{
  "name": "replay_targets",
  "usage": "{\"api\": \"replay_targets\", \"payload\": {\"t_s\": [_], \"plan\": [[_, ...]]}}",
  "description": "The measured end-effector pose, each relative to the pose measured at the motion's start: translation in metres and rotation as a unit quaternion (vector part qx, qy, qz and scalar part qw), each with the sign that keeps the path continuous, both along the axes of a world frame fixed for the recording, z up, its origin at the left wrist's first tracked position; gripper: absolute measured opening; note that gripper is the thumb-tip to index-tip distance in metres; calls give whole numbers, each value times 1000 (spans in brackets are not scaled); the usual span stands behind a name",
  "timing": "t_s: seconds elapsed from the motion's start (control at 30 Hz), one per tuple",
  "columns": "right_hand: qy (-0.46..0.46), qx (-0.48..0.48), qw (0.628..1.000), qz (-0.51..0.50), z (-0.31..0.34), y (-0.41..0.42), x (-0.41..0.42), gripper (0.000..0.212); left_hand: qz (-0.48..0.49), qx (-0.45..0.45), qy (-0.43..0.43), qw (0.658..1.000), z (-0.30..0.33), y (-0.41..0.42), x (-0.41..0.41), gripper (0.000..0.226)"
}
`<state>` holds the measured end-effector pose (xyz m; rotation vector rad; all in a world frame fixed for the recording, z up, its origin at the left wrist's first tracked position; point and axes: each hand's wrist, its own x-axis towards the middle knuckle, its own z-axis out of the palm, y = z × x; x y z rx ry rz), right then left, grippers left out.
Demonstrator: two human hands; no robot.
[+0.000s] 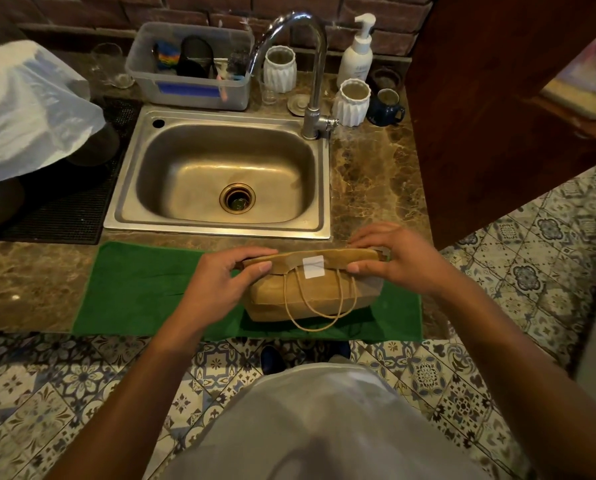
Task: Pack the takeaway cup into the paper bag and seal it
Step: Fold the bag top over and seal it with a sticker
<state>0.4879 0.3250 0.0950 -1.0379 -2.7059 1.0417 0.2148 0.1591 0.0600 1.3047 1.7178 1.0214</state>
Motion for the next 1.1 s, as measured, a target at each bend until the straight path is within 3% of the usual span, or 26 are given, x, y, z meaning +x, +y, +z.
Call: {"api": "replay_targets", "payload": {"t_s": [0.1,0.2,0.43,0.6,0.77,0.87,0.97,1.1], "plan": [[-17,76,996,53,13,-5,-33,48,-7,0,11,1000,6,2,4,31],[-32,119,985,121,12,-14,-70,38,-8,18,30,999,10,1,6,32],[-70,77,989,104,3,2,-32,32,29,17,21,999,3,-16,-11,33],[-19,39,998,39,-7,14,5,36,38,12,-19,999,3,-6,-8,43],[102,-118,983,-96,-31,4,13,17,65,-2,-97,993,3,-5,0,62],[146,-153,963,-166,-39,-13,10,37,59,-33,-83,994,-2,-10,-2,53],[166,-110,955,-220,-38,-34,4,64,61,-32,-57,996,1,-11,0,46],[181,-67,954,-230,-42,-46,-3,59,72,-15,-38,997,1,-5,3,43]]}}
